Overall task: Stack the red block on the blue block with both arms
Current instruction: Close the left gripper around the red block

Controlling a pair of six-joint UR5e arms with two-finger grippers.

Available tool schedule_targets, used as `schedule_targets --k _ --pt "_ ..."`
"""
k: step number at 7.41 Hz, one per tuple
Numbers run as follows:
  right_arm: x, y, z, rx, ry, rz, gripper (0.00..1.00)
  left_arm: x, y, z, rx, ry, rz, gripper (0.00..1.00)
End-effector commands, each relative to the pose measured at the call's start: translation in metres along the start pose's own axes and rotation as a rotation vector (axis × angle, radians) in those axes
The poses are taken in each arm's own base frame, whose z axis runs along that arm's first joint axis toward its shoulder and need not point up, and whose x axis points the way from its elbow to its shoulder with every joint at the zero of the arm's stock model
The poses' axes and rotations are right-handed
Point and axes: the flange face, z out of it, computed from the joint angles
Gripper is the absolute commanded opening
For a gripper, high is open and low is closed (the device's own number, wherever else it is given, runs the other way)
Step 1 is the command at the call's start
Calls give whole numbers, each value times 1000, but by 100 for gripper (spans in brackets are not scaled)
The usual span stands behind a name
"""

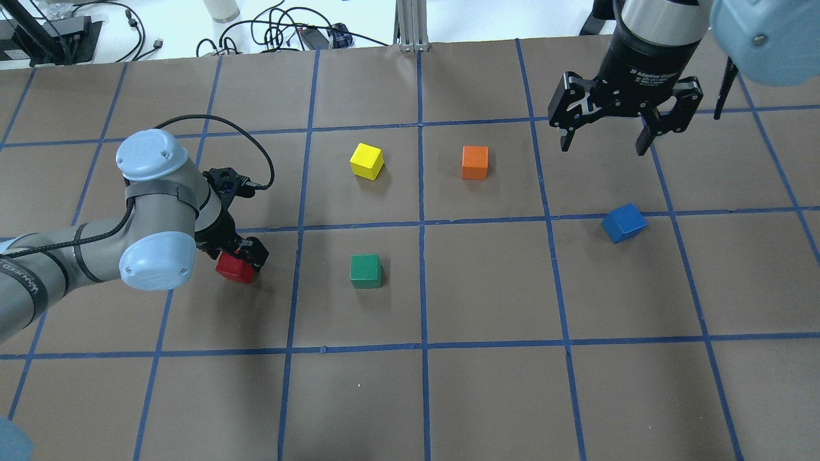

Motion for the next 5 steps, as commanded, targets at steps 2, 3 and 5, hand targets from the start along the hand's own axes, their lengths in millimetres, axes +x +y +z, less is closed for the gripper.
schedule_targets --k 2,3,5 --pt "0 3 -4 8 -3 27 100 -2 -5 -4 7 -62 -30 18" --pt "-1 3 -2 6 -5 27 100 3 -16 -14 27 -67 -98 18" --pt "2 2 -1 4 4 47 100 49 -62 -60 72 -37 -225 19"
